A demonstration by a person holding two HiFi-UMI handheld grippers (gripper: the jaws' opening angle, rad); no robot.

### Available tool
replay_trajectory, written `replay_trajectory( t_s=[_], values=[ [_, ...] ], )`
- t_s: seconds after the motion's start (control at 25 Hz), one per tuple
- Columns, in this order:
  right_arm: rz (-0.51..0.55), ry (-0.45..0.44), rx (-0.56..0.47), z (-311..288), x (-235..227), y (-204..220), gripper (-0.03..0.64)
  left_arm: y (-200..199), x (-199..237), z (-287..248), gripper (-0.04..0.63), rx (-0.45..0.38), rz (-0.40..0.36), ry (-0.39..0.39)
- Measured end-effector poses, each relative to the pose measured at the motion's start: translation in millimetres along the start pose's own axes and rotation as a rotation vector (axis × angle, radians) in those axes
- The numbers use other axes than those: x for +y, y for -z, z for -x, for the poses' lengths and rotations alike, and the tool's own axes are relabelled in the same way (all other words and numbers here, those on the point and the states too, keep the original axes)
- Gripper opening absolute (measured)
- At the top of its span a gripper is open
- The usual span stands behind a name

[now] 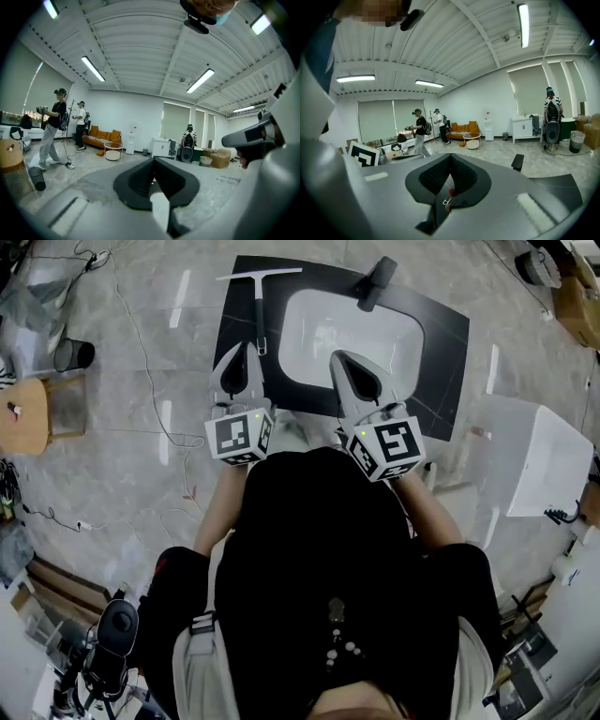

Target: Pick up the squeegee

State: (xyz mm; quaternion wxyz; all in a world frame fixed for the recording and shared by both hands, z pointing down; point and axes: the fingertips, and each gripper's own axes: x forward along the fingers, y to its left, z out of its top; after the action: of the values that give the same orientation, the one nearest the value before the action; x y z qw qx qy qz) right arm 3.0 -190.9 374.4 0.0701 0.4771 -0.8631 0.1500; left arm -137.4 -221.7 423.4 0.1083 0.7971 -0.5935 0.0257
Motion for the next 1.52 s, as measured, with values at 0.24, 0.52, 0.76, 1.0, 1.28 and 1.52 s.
replay_trajectory(
  t_s=[0.24,0.52,0.76,1.0,1.28,1.52],
  values=[
    [-0.012,0.059,-0.008,-27.3,-0.5,-3.3,0.002,26.7,22.7,-36.8,0.002,0.074,0.014,0.039],
    [-0.020,0.101,-0.004,-44.1,-0.5,-1.1,0.003,57.5,36.2,-68.9,0.002,0.140,0.003,0.065],
    [-0.045,0.103,0.032,-50.7,-7.8,6.1,0.002,81.4,46.4,-95.3,0.002,0.179,0.000,0.030],
    [-0.050,0.062,0.075,-59.6,-12.0,20.1,0.002,108.2,56.1,-110.6,0.002,0.232,-0.018,-0.034],
    [-0.042,-0.011,0.110,-76.1,-22.0,25.5,0.002,130.5,61.1,-125.2,0.076,0.298,-0.045,-0.083],
    [-0.055,-0.040,0.138,-85.0,-39.3,29.1,0.003,154.6,63.3,-142.0,0.127,0.370,-0.051,-0.103]
  ],
)
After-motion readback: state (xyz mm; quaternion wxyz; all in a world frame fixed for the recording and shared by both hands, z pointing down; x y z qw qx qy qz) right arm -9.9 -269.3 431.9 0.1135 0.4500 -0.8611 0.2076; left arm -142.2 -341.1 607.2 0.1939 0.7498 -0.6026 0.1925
